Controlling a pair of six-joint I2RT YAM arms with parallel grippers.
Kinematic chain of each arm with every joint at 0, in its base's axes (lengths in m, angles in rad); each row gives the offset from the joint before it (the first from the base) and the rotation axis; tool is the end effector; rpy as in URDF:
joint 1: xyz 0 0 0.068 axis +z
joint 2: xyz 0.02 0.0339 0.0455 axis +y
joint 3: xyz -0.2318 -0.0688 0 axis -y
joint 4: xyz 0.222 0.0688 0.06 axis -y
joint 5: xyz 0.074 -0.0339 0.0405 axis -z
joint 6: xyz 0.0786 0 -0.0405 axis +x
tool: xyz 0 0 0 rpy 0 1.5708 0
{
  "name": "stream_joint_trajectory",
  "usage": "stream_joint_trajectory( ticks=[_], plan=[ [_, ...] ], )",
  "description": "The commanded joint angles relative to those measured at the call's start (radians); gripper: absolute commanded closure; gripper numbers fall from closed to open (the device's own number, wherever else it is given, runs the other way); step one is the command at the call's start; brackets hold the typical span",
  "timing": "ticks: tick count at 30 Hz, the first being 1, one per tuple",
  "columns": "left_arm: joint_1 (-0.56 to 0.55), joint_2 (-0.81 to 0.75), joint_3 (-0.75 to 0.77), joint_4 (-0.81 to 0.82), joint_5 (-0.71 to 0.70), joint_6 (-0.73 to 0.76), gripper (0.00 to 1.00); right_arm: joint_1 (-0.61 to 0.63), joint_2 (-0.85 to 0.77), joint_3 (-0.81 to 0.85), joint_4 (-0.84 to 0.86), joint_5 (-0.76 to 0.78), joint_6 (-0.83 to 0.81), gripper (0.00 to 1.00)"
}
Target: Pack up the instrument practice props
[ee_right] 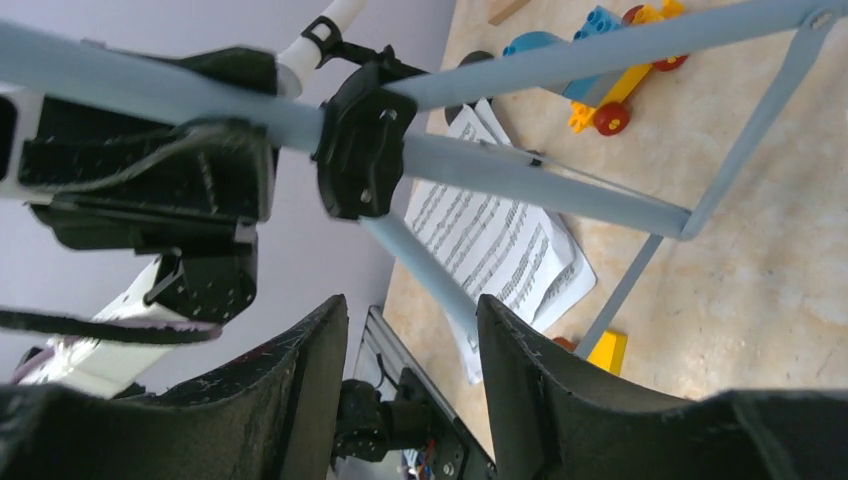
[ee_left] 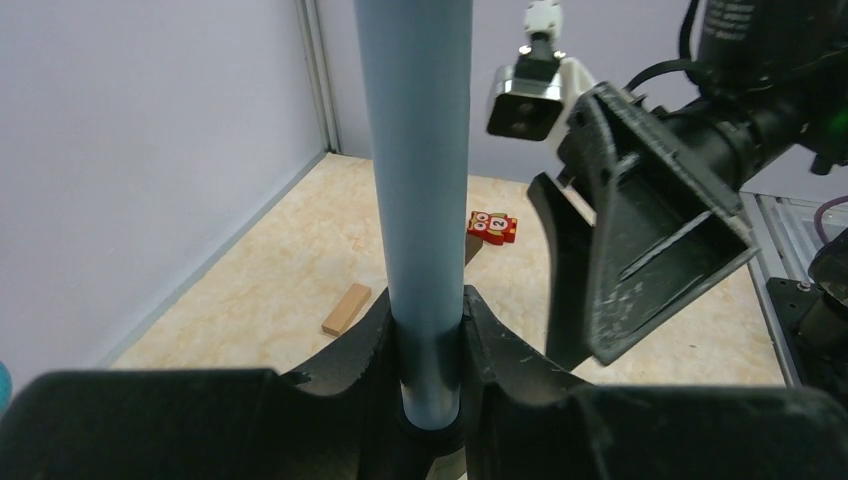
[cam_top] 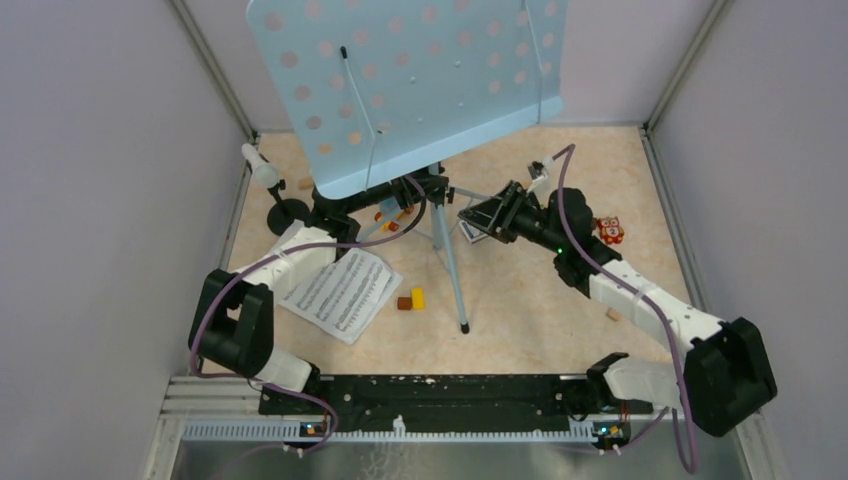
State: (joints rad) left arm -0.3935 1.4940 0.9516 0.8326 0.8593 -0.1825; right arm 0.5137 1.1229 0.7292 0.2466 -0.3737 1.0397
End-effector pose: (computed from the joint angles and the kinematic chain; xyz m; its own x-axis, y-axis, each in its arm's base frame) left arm 0.2943 -0.1867 0.3173 0.0928 -0.1668 -0.9816 0.9533 0.2995 0.0392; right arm 0.2413 0.1691 0.2711 -0.7303 0.5096 -0.4549 -0.2809 0.3829 0.8800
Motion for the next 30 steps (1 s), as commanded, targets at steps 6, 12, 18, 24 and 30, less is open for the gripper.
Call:
stream_joint_trajectory(
  ticks=[6,12,18,24,30],
  plan=[
    [0.001,0.047,-0.058,-0.037,0.038,0.024,1.0,-0.044,0.255,0.147,0.339,-0.153,0.022,0.54],
    [0.001,0.056,-0.044,-0.054,0.038,0.026,1.0,-0.092,0.321,0.196,0.37,-0.194,0.008,0.55],
    [0.0,0.048,-0.033,-0.085,0.037,0.047,1.0,-0.111,0.389,0.235,0.386,-0.285,0.014,0.62],
    [0.002,0.063,-0.012,-0.113,0.04,0.052,1.0,-0.112,0.402,0.219,0.43,-0.35,0.005,0.62],
    [0.003,0.081,-0.004,-0.103,0.046,0.028,1.0,-0.112,0.418,0.21,0.474,-0.371,0.021,0.75]
  ],
)
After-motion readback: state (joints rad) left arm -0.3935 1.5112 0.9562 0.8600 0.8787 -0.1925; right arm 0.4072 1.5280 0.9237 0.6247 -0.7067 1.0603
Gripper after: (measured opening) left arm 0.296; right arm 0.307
